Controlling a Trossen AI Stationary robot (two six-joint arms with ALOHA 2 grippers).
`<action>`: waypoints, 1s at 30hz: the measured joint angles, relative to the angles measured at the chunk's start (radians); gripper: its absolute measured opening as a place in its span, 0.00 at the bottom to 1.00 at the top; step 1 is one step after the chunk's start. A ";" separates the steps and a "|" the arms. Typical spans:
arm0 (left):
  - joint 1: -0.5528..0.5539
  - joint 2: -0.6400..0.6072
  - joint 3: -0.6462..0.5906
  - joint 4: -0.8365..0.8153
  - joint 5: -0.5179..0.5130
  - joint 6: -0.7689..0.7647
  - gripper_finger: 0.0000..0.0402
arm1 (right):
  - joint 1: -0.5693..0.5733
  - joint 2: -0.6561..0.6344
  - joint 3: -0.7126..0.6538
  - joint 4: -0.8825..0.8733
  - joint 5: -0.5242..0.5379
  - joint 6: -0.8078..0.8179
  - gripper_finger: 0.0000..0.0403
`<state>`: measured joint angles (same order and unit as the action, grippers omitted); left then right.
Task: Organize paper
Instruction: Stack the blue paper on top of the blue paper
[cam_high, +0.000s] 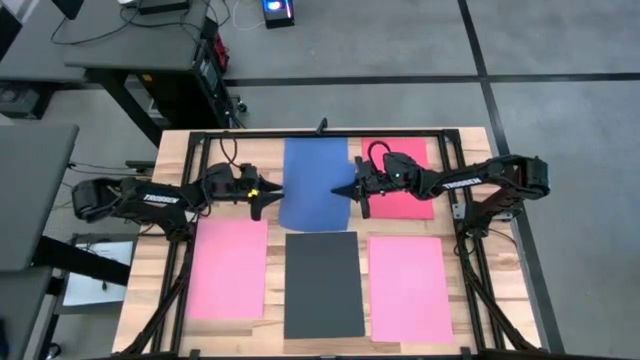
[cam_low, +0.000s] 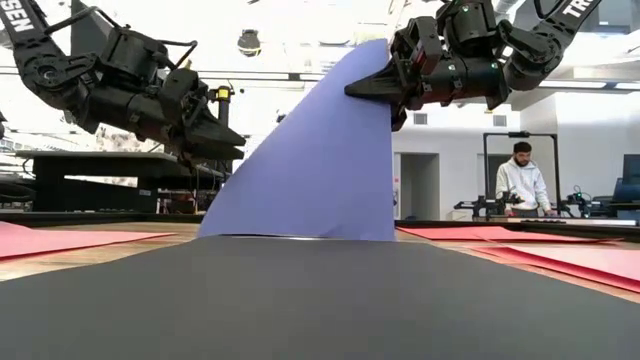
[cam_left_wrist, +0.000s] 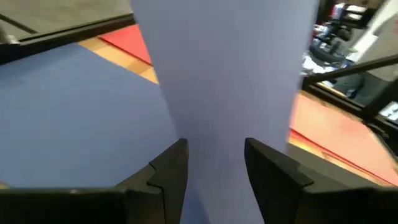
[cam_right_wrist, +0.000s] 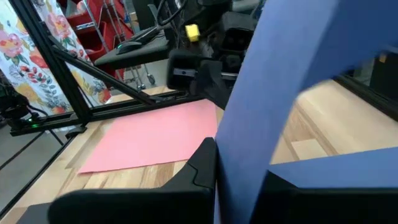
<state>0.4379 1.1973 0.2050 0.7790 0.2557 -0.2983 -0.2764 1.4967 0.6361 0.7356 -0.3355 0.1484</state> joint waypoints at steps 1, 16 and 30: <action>0.001 -0.012 0.000 -0.006 0.018 0.001 0.35 | -0.002 0.000 0.000 0.002 0.000 -0.001 0.00; 0.136 -0.053 0.000 0.264 0.442 -0.070 0.35 | 0.034 0.000 0.131 -0.101 -0.007 -0.048 0.00; 0.334 -0.123 -0.122 0.315 0.608 -0.066 0.35 | 0.108 0.000 0.329 -0.373 0.010 -0.105 0.00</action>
<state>0.7724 1.0739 0.0835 1.0937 0.8632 -0.3639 -0.1687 1.4963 0.9648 0.3623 -0.3257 0.0433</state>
